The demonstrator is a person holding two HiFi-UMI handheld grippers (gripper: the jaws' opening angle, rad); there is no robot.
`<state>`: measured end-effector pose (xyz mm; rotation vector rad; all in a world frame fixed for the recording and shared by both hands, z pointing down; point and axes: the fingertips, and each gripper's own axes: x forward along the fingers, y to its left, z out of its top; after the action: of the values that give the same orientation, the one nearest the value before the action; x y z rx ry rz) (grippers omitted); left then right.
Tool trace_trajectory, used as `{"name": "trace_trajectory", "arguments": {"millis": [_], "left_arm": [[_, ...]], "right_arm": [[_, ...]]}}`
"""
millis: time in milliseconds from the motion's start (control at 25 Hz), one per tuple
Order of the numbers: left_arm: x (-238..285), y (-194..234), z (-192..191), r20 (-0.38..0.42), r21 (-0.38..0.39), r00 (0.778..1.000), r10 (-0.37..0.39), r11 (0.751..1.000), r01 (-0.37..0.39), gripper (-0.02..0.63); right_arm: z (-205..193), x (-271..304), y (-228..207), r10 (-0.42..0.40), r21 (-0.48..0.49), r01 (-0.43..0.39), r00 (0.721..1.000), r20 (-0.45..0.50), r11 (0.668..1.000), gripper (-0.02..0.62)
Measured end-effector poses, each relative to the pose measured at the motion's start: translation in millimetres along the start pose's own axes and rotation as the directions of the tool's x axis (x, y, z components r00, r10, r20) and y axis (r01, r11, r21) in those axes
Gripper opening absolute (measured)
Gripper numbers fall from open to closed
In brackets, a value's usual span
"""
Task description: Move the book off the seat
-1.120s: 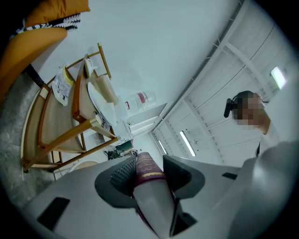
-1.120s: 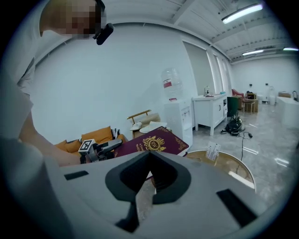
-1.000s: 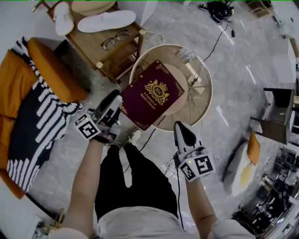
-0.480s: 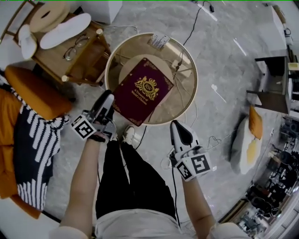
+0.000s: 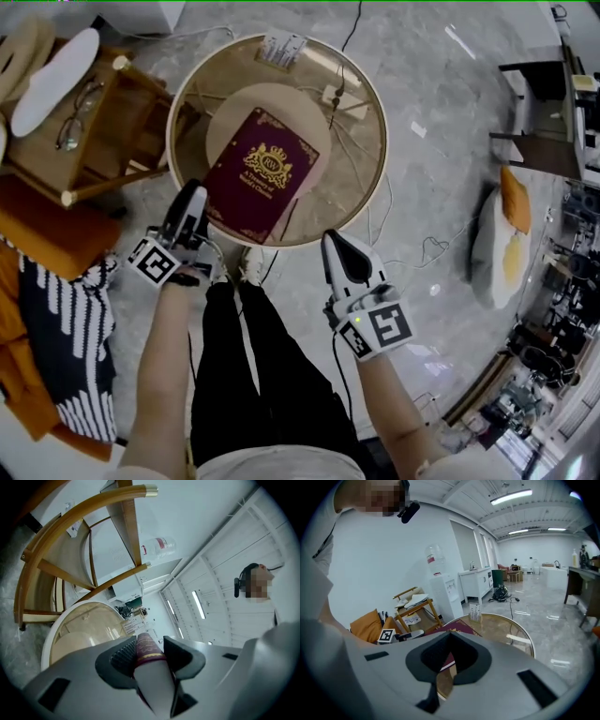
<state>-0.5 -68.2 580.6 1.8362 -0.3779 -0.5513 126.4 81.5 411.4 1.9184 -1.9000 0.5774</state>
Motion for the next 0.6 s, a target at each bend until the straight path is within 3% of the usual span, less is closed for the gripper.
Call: {"name": "trace_trajectory", "arguments": {"millis": [120, 400, 600], "left_arm": [[8.7, 21.1, -3.7, -0.008, 0.008, 1.0, 0.018, 1.0, -0.018, 0.19], [17.1, 52.8, -28.6, 0.031, -0.065, 0.997, 0.07, 0.996, -0.067, 0.19], [17.2, 65.7, -40.8, 0.024, -0.045, 0.99, 0.141, 0.989, -0.14, 0.19]], "right_arm": [[-10.9, 14.1, -6.0, -0.01, 0.009, 0.01, 1.0, -0.006, 1.0, 0.021], [-38.3, 11.3, -19.7, -0.044, 0.028, 0.045, 0.999, -0.029, 0.999, 0.021], [-44.2, 4.2, -21.9, -0.065, 0.039, 0.066, 0.997, -0.031, 0.997, 0.021]]}}
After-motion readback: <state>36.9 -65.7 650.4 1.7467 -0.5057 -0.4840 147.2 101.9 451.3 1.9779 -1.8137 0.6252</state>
